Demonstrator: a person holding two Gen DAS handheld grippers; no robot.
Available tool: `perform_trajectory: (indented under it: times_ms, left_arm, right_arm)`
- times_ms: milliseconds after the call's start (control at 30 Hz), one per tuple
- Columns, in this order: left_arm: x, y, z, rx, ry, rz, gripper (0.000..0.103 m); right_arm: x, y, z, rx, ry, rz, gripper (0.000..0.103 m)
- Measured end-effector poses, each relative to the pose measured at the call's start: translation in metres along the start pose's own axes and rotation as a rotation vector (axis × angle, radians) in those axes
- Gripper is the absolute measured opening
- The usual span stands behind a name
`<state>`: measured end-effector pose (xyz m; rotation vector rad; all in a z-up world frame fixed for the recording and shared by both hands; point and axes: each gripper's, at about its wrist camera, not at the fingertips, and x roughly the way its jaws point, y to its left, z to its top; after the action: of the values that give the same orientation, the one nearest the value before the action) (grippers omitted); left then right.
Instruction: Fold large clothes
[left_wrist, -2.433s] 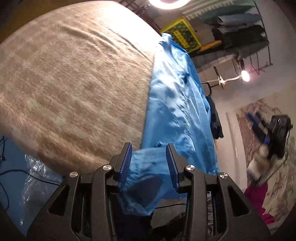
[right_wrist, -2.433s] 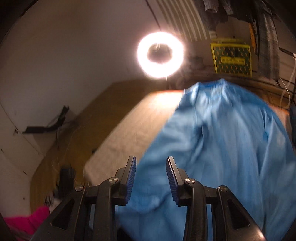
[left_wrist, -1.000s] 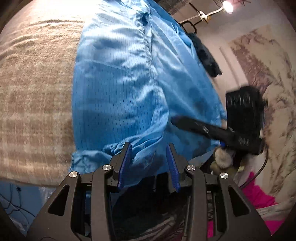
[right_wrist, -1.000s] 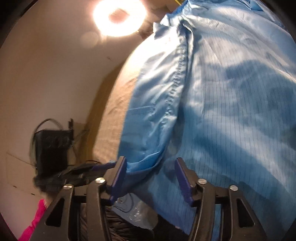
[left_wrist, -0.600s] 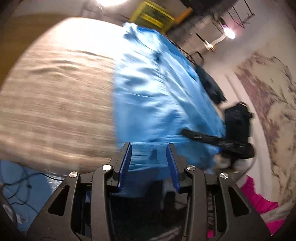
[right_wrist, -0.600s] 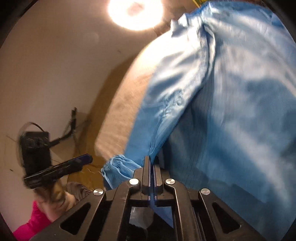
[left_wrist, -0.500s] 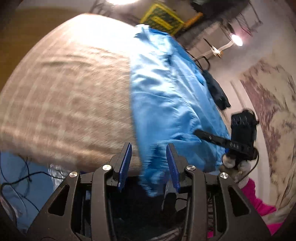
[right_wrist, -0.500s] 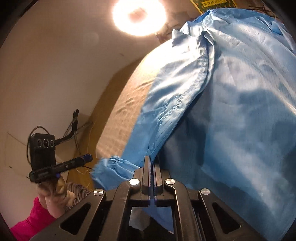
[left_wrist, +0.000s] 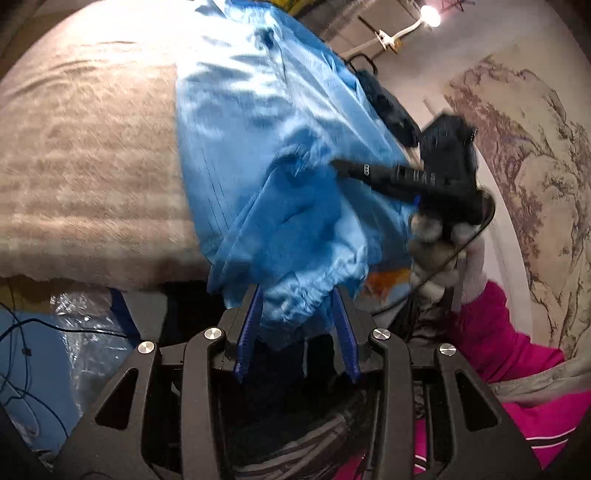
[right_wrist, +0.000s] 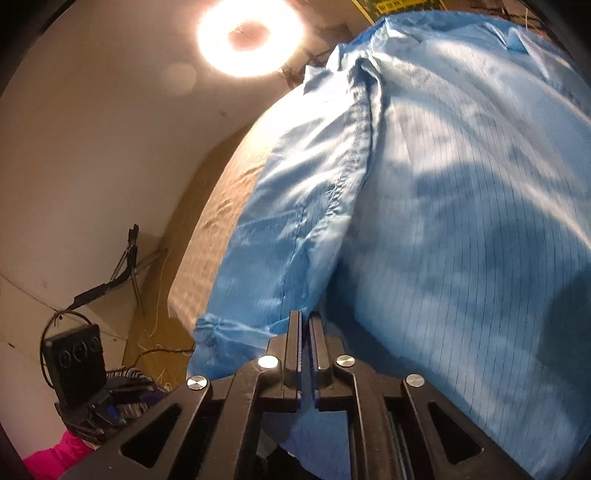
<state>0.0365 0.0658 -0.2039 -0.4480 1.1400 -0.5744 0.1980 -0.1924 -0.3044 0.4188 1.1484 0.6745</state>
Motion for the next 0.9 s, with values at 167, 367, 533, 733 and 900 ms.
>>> perform_trajectory:
  times_ms: [167, 367, 533, 733, 900]
  left_arm:
    - [-0.021, 0.027, 0.015, -0.104, -0.123, 0.050, 0.038]
    - [0.014, 0.034, 0.030, -0.034, -0.034, 0.076, 0.039]
    - [0.036, 0.008, 0.014, 0.078, -0.012, 0.087, 0.039]
    - [0.040, -0.011, -0.001, 0.197, -0.043, 0.214, 0.015]
    - [0.032, -0.007, -0.002, 0.193, -0.064, 0.235, 0.011]
  right_arm:
    - [0.009, 0.007, -0.014, -0.028, 0.049, 0.028, 0.030]
    - [0.006, 0.013, -0.018, -0.016, 0.039, -0.014, 0.036]
    - [-0.030, 0.021, -0.012, -0.007, -0.064, -0.003, 0.041]
    - [-0.009, 0.052, 0.005, -0.104, -0.033, 0.028, 0.043]
    - [0.036, 0.077, 0.030, -0.337, 0.052, -0.019, 0.061]
